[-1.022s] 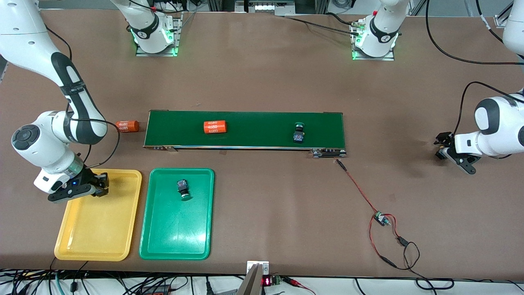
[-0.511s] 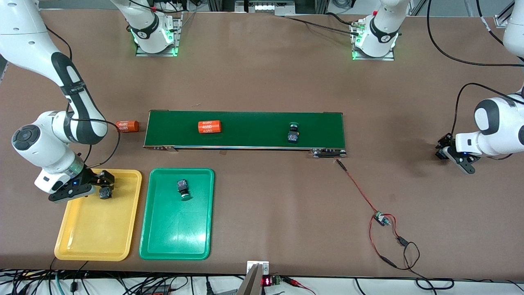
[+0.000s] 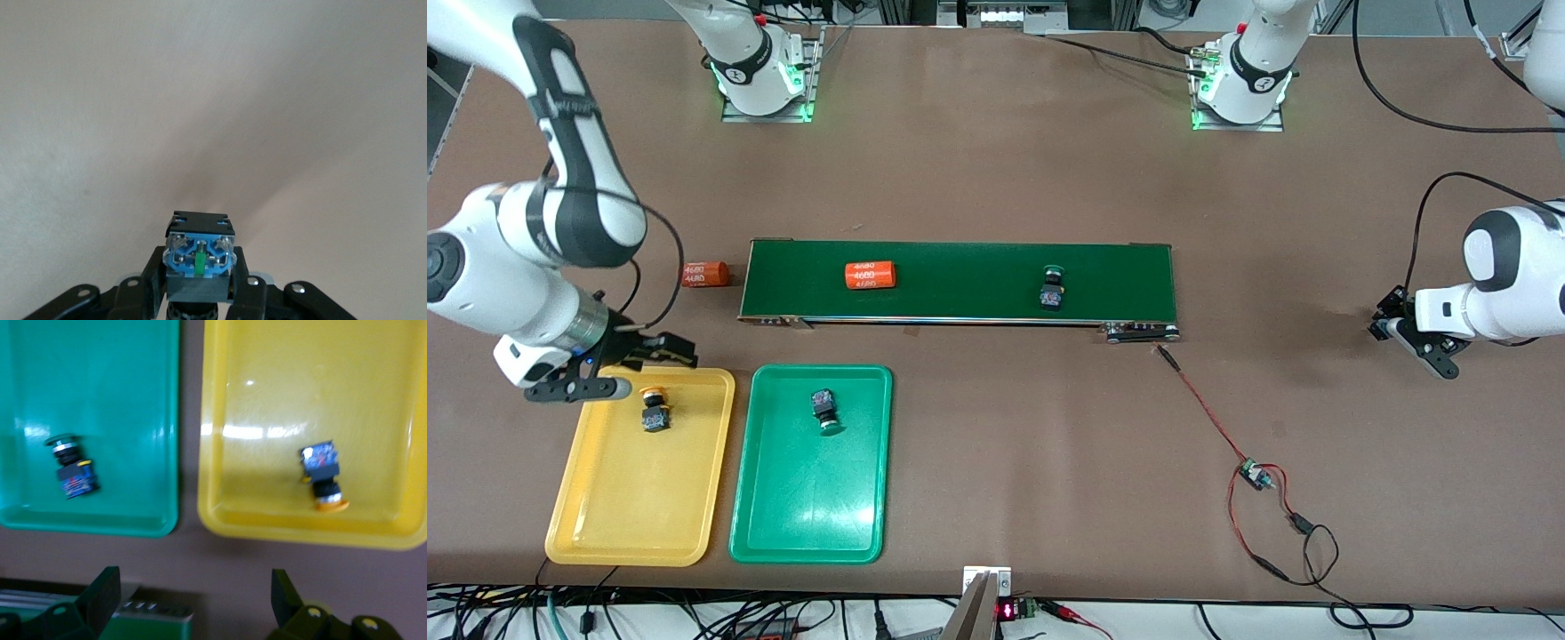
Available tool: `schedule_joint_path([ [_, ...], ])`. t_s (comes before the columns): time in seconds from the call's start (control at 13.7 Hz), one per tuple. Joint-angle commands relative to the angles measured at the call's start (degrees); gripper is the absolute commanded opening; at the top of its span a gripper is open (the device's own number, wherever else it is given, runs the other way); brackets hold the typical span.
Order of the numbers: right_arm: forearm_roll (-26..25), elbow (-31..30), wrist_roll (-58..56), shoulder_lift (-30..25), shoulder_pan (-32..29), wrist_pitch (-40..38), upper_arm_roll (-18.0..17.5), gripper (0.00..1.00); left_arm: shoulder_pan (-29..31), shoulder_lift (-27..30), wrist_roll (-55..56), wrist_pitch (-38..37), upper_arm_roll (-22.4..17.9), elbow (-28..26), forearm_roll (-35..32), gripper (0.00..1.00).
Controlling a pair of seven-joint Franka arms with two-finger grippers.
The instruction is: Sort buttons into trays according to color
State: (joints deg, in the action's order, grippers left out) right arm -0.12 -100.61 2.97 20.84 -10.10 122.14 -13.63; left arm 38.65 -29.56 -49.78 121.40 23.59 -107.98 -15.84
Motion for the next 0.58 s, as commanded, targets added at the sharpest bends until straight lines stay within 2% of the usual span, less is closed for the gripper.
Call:
schedule_joint_path([
  [0.0,1.35,-3.53,4.41,-6.14,1.83,-4.54,0.36,1.00,-4.61,5.11,7.38,-3.62,1.99,-0.65,1.60,0.00],
  [0.29,1.62,-11.00,4.85,-14.14,4.55,-5.51,0.36,1.00,-16.82,8.45,24.07,-6.69,1.90,-1.18,6.87,0.00],
  [0.51,3.46,-13.11,8.00,-16.17,5.96,-4.82,0.36,1.00,-22.99,10.48,34.99,-8.46,1.90,-2.32,8.88,0.00],
])
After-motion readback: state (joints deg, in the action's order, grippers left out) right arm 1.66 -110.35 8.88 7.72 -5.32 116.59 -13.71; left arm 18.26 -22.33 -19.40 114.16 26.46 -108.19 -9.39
